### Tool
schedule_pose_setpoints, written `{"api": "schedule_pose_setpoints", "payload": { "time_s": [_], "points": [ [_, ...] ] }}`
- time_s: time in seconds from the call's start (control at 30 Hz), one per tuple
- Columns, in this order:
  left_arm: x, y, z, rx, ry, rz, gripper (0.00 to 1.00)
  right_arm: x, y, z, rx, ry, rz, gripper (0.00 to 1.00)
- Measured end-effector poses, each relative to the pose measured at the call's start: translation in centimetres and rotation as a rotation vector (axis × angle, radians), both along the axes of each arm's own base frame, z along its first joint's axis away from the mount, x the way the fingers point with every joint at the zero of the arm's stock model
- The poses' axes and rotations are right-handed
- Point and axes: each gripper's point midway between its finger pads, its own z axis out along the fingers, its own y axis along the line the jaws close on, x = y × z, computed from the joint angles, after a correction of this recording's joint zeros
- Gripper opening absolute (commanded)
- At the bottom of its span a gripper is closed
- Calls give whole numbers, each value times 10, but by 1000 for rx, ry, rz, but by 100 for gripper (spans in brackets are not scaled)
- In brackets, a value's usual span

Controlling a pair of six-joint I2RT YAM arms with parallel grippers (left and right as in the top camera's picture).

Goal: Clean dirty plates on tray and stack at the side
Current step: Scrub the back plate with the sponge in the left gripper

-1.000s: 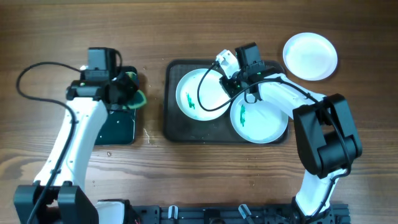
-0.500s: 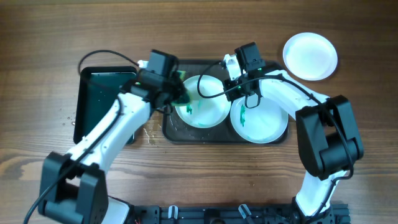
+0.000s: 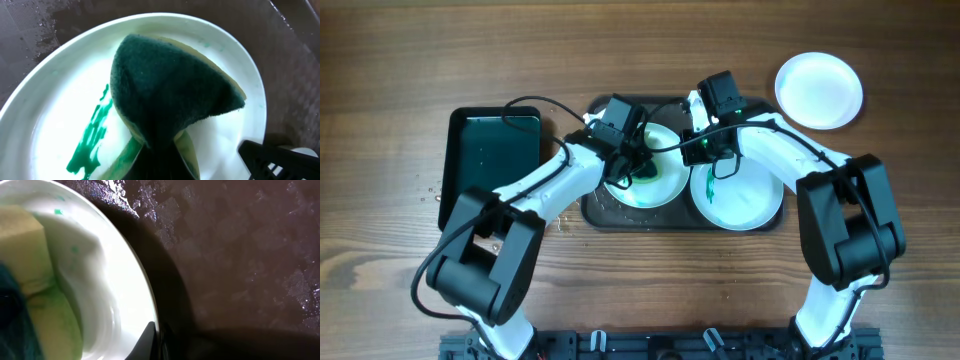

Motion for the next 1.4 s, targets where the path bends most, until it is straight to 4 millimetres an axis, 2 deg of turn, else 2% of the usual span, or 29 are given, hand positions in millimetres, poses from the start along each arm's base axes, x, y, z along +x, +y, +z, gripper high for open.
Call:
{"api": "schedule_pose_setpoints", "payload": {
  "time_s": [0.13, 0.2, 0.33, 0.43, 0.5, 0.6, 0.73, 0.83, 0.9, 1.0, 1.03, 1.2, 1.33, 1.37, 1.4],
  "points": [
    [-1, 2, -5, 28, 3, -37, 4, 0, 0, 0, 1, 0, -3, 4],
    [-5, 9, -7, 79, 15, -57, 4, 0, 0, 0, 2, 1, -2, 4],
    [-21, 43, -12, 259, 78, -46, 4, -2, 4, 1, 17, 7, 7, 4],
    [-28, 67, -8, 379, 91, -27, 4, -3, 8, 1, 33, 11, 14, 4],
    [-26, 71, -4, 399, 70, -22, 4, -4, 10, 2, 39, 11, 18, 4],
    [-16, 62, 5, 341, 12, -17, 4, -4, 10, 2, 37, 10, 18, 4],
    [7, 15, 28, 83, -92, -72, 4, -2, 7, 2, 32, 9, 9, 4],
    [2, -4, 31, 7, -83, -120, 4, -2, 7, 2, 32, 9, 8, 4],
    [-7, -10, 24, -4, -43, -145, 4, -2, 7, 2, 31, 8, 8, 4],
    [-21, 2, 5, 61, 38, -138, 4, -2, 7, 2, 32, 6, 8, 4],
    [-27, 13, -4, 118, 69, -124, 4, -1, 7, 2, 33, 3, 9, 5],
    [-31, 44, -8, 282, 84, -77, 4, 1, 8, 2, 37, -5, 9, 4],
    [-25, 60, 4, 331, 49, -38, 4, 5, 10, 4, 45, -27, 10, 4],
    [-22, 63, 11, 328, 27, -25, 4, 8, 11, 5, 49, -37, 10, 4],
    [-14, 66, 34, 306, -39, 2, 4, 9, 11, 6, 49, -45, 9, 4]
  ]
}}
